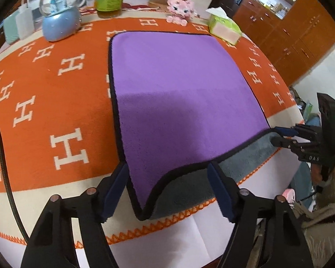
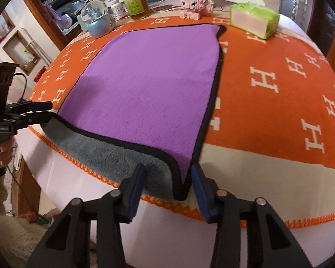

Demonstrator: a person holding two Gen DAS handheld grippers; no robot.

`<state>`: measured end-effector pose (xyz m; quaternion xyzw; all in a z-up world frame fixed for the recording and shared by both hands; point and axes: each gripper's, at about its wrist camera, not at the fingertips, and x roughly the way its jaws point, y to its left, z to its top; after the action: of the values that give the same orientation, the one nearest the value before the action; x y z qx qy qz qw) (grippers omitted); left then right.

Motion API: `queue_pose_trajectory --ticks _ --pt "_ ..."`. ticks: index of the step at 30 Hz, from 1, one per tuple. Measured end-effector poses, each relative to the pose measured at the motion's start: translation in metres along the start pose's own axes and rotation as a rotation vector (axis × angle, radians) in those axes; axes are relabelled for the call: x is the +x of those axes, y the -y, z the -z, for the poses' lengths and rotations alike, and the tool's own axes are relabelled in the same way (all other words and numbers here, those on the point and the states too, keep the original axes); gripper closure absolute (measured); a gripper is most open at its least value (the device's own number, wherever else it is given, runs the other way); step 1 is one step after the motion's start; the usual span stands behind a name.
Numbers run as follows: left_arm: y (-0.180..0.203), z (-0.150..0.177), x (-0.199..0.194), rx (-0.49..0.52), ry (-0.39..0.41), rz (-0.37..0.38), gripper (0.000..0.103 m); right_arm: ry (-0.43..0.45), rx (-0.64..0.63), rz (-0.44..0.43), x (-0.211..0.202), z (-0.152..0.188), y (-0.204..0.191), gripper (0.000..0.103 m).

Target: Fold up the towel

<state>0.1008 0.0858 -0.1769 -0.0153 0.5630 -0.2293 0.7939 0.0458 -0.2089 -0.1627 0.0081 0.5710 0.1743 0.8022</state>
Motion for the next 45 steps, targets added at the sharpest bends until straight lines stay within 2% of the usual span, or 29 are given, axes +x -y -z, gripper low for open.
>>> queue_pose_trajectory --ticks 5,7,10,14,16,19,25,37,38,40,43,45 --pt "0.004 -0.003 0.004 0.047 -0.034 0.022 0.042 -0.021 -0.013 -0.051 0.000 -0.005 0.002 0.072" --pt "0.008 -0.003 0.005 0.078 -0.050 0.027 0.048 -0.029 -0.018 -0.059 0.002 -0.007 0.001 0.078" --pt "0.014 -0.002 0.006 0.122 -0.073 0.038 0.050 -0.036 -0.031 -0.066 0.002 -0.009 0.001 0.082" --pt "0.020 -0.002 0.011 0.143 -0.094 0.031 0.052 -0.036 -0.035 -0.066 0.002 -0.008 0.002 0.085" --pt "0.017 -0.001 0.013 0.135 -0.109 0.031 0.057 -0.034 -0.032 -0.066 0.001 -0.007 0.002 0.089" --pt "0.012 -0.002 0.014 0.131 -0.130 0.031 0.061 -0.031 -0.032 -0.068 -0.001 -0.007 0.003 0.090" --pt "0.011 0.000 0.018 0.151 -0.166 0.014 0.061 -0.029 -0.041 -0.059 -0.001 -0.007 0.002 0.090" --pt "0.000 -0.001 0.020 0.121 -0.189 0.022 0.063 -0.025 -0.039 -0.058 -0.002 -0.006 0.004 0.090" --pt "0.000 -0.001 0.020 0.124 -0.189 0.024 0.065 -0.025 -0.037 -0.058 -0.001 -0.006 0.004 0.090" --pt "0.000 0.000 0.020 0.129 -0.192 0.015 0.085 -0.025 -0.032 -0.056 -0.001 -0.006 0.005 0.090" --pt "0.000 -0.001 0.020 0.123 -0.192 0.014 0.093 -0.025 -0.030 -0.054 -0.001 -0.005 0.004 0.091" --pt "0.001 0.000 0.019 0.127 -0.189 0.012 0.095 -0.022 -0.030 -0.052 -0.002 -0.005 0.004 0.091"
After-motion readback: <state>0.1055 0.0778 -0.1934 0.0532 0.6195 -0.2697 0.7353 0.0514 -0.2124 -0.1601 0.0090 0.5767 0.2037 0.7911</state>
